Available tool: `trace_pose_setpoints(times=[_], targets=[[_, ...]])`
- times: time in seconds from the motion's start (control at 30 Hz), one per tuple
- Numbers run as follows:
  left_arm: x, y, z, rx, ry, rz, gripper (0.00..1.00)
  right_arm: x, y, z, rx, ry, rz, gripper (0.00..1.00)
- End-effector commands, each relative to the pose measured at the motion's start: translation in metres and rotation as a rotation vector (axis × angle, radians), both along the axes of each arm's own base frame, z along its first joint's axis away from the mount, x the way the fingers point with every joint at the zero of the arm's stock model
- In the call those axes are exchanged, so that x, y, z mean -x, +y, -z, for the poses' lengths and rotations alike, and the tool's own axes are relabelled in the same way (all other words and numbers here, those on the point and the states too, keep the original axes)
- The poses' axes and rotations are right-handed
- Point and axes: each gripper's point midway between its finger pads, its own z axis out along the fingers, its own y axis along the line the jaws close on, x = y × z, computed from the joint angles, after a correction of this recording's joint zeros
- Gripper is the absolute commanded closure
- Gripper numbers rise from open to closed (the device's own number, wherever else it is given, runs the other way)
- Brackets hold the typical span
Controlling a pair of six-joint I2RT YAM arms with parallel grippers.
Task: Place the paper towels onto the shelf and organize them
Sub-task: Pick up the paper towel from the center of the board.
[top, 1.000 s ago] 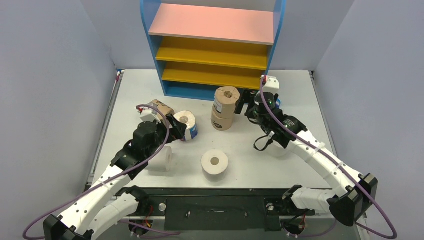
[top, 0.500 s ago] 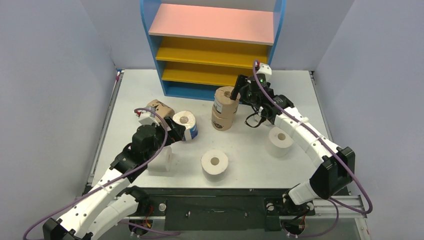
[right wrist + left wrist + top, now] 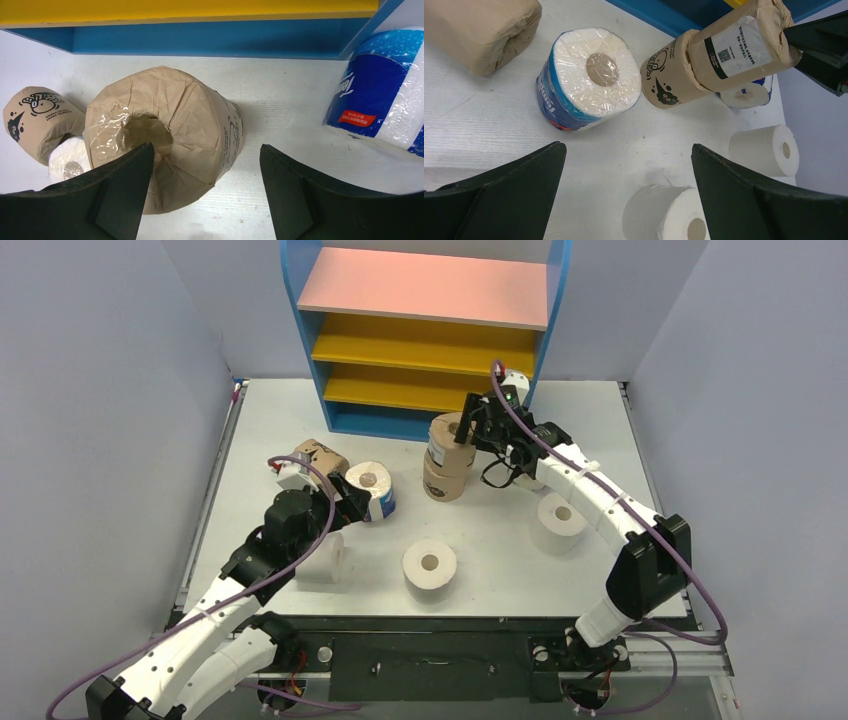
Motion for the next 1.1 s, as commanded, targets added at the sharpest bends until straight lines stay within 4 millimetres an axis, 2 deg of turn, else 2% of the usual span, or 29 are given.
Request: trace_pose_setpoints(times=[0.0,0.3,0.53,0.77,1.07], targets=[[-0.007,-0.002,-0.009,0.034,-0.040,-0.014,0.04,-0.012,0.004,-0.017,-0.013,-0.032,-0.003,0.27],[-0.007,-0.002,-0.010,0.039,-0.043,-0.016,0.04,-0.019,0.011,-0.012,-0.003,-0.012,-0.020,0.29],[-0.006,-0.001,-0.007,0.031,-0.033,-0.017,0.04,-0.019,0.013,-0.011,0.000,-0.007,-0.026,0.40],[-0.006,-0.002,-0.004,0.036,-0.027,-0.014,0.04,-0.018,0.014,-0.004,0.009,0.011,-0.034,0.46],[-0.006,-0.002,-0.002,0.033,-0.021,-0.013,0.03,-0.019,0.019,0.002,0.013,0.031,-0.054,0.46]])
